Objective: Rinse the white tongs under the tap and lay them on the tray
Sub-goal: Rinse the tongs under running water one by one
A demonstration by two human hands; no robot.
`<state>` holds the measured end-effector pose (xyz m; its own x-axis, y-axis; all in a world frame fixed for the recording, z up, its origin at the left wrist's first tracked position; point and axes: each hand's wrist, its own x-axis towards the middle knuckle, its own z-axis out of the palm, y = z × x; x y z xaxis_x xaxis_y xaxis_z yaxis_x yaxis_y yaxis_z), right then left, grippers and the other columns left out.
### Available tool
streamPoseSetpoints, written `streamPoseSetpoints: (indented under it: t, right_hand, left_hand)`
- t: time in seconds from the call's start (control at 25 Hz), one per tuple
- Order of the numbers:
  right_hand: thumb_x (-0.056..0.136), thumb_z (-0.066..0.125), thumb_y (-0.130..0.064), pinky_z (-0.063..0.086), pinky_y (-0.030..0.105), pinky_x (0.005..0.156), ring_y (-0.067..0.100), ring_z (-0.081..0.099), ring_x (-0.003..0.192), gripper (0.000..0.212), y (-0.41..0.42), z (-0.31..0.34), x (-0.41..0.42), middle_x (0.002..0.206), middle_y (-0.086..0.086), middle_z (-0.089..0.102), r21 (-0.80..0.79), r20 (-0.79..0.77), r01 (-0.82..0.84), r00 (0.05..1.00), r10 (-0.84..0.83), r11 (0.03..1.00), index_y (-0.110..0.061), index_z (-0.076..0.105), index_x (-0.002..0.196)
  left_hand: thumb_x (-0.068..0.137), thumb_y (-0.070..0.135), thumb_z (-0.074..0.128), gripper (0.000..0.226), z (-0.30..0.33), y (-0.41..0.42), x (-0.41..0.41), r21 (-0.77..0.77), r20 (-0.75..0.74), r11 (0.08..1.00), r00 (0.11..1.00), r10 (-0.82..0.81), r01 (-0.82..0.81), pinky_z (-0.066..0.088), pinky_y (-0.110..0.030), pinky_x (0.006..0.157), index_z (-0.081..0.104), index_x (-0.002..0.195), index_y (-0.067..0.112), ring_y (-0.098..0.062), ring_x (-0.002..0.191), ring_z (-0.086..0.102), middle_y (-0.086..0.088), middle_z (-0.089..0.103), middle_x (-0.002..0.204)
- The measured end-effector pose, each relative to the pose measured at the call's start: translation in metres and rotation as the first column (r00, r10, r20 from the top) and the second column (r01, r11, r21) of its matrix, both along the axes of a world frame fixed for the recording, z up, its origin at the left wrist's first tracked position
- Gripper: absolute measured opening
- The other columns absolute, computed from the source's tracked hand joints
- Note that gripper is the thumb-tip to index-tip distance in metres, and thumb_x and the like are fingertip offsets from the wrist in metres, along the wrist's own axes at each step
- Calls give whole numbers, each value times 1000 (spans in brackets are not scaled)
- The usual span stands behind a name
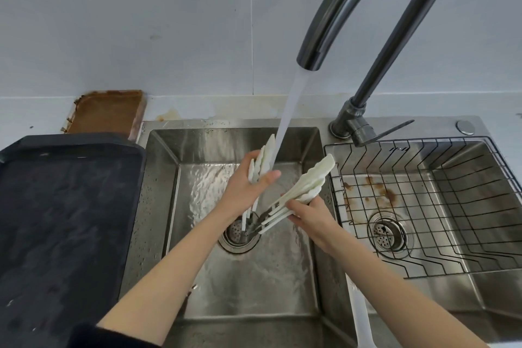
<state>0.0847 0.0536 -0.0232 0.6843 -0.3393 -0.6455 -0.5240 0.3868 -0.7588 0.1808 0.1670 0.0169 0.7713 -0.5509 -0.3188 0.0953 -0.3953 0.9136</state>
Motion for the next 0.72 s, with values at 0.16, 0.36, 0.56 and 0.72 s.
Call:
streamPoseSetpoints:
  t: [0.16, 0.36, 0.56, 0.72]
  right_hand:
    - [86, 50, 7, 53, 19, 71, 15, 61, 86, 23, -6, 0, -2, 101, 13, 60, 19, 15, 78, 997, -78, 997, 0, 53, 109]
    - [85, 60, 0, 52, 19, 69, 19, 62, 87, 12, -10, 1, -2, 92, 8, 64, 19, 16, 133, 991, -133, 991, -4, 60, 96]
    - [83, 66, -17, 52, 28, 80, 19, 62, 89, 36, -1, 10, 11, 93, 4, 64, -265, 9, 71, 997, -71, 962, -5, 56, 116]
    - [87, 58, -18, 42, 19, 59, 9, 50, 69, 25, 7, 42, 40, 77, -7, 50, -454, 47, -78, 993, 111, 888, -13, 48, 110]
  left_hand:
    - [85, 29, 62, 29, 2, -8, -3, 21, 122, 995, 988, -98, 96, 40, -8, 67, 41, 105, 30, -4, 80, 55, 20, 52, 82]
    - [84, 13, 59, 21, -5, -13, -2, -3, 119, 1000, 993, -23, 24, 41, -18, 63, 46, 97, 23, -11, 71, 51, 9, 50, 74]
    - [84, 7, 57, 22, -3, -8, 5, -44, -77, 961, 960, 268, -272, 44, -7, 61, 51, 85, 28, -10, 74, 53, 10, 50, 74]
    - [88, 8, 50, 10, -12, 8, 17, -111, -551, 801, 707, 443, -589, 47, -35, 76, 53, 80, 11, -16, 66, 52, -3, 53, 67]
